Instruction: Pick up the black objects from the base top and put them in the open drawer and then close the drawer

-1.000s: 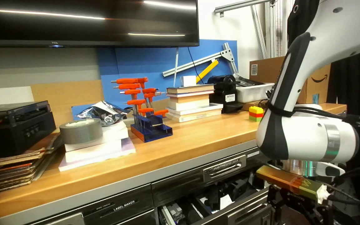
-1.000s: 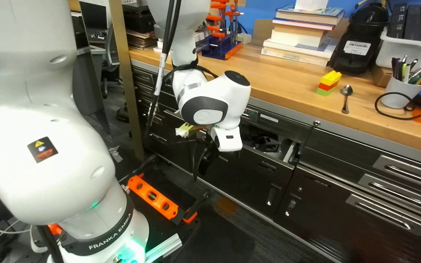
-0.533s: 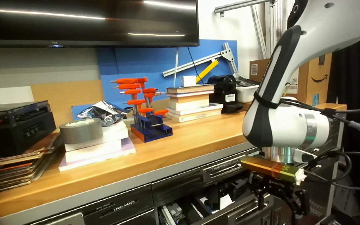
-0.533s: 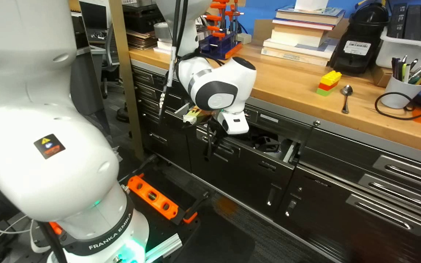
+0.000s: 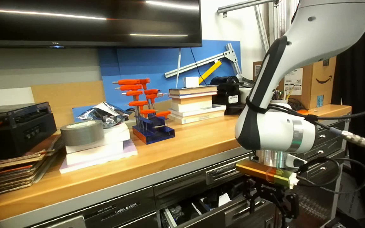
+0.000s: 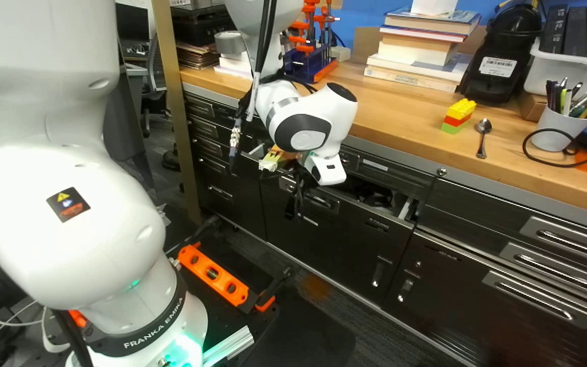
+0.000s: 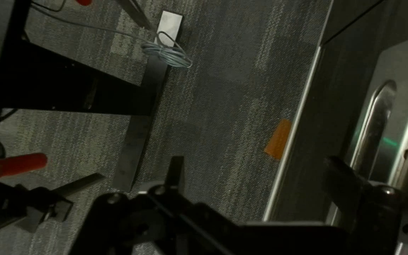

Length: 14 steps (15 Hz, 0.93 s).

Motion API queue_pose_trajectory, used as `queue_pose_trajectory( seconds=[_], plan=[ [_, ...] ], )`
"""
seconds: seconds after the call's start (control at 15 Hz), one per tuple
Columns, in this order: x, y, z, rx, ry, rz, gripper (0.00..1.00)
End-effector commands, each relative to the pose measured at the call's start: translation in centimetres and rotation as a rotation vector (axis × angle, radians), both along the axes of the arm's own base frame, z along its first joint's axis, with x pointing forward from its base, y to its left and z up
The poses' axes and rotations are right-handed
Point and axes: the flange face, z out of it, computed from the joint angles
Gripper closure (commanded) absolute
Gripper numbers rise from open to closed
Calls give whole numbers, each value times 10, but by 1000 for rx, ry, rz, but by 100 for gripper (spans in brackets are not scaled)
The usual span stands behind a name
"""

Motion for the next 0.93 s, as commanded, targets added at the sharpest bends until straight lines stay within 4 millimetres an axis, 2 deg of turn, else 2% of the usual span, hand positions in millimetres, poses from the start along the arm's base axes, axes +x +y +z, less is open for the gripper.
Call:
queue_pose_trajectory(
  seconds=[0.0,0.47,0.87],
  plan=[
    [31,12,-12,35,-119,15,0],
    [57,22,-16,78,-276,36,0],
    [64,21,-16,100,-353,57,0]
  ],
)
